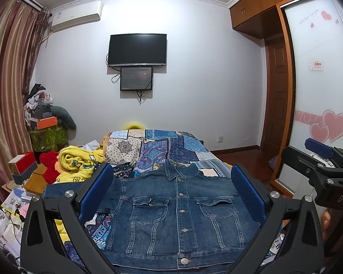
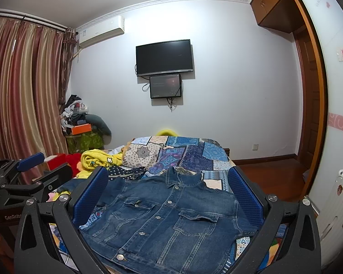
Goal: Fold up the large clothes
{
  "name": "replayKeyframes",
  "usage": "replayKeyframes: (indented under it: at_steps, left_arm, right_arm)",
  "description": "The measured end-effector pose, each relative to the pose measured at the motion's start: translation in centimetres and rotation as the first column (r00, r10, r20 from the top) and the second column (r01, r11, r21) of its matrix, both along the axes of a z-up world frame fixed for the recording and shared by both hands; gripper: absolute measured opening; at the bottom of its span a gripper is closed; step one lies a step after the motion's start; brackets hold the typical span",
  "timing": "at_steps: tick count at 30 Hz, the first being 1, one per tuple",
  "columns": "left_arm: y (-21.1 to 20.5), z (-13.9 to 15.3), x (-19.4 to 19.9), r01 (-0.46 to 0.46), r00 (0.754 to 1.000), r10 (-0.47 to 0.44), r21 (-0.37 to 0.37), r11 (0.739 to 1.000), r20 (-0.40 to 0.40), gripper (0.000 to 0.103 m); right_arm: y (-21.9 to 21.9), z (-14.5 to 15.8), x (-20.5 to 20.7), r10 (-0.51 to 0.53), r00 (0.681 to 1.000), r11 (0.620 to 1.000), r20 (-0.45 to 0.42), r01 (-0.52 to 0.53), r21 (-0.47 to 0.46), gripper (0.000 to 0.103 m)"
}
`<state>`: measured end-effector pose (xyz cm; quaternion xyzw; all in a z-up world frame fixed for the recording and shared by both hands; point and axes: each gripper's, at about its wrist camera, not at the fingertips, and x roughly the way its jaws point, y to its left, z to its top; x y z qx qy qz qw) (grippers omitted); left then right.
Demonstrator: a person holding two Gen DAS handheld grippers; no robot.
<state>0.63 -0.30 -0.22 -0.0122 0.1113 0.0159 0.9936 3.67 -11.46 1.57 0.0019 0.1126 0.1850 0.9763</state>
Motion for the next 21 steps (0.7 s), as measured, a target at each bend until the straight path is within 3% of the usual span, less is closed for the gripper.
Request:
replayKeyframes:
  at_steps: [21]
  left_arm:
    - [0.04,-0.21,0.45,0.002,1.000,-0.002,-0.007,1.000,-0.003,0.103]
  right_arm:
    - [-0.04,0.05,0.11,0.000,1.000,1.000,-0.002,0.000,-0.002,0.103]
